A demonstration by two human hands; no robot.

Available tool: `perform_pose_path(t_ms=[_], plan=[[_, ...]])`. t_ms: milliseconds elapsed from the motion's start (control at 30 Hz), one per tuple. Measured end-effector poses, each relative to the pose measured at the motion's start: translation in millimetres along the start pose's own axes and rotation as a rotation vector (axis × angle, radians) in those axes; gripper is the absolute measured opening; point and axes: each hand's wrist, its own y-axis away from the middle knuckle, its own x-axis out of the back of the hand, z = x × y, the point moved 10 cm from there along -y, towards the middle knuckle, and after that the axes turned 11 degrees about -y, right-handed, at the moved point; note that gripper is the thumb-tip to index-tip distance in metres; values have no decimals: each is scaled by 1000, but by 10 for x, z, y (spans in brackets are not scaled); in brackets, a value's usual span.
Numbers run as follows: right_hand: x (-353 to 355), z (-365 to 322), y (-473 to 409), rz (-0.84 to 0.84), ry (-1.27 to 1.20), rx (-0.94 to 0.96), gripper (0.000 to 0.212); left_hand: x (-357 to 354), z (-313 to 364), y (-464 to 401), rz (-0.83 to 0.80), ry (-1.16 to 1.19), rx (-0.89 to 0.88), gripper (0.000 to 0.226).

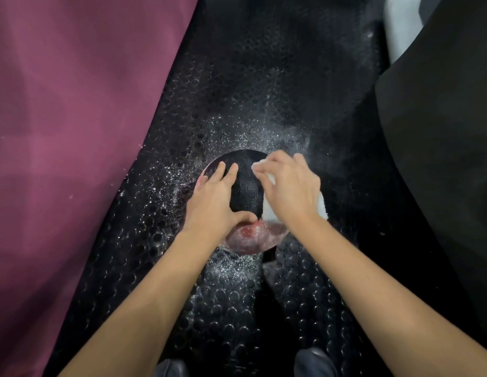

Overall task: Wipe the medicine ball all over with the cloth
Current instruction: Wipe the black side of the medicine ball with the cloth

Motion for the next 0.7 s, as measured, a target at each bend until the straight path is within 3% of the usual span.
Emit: perform_pose_path(t_ms=[100,267,433,600,700], plan=[[-14,-146,220,-30,26,121,8,13,-13,19,3,7,10,113],[-68,130,-221,-106,2,-82,19,-1,134,78,23,-58,-24,112],[-48,-133,167,-118,22,98,11,-18,58,153,28,-37,-17,112],[-145,54,-246,-163,13,-60,19,-54,80,219,23,-42,-21,112],[-92,-123,14,-138,24,44,17,-39,33,198,20,-1,-3,113]])
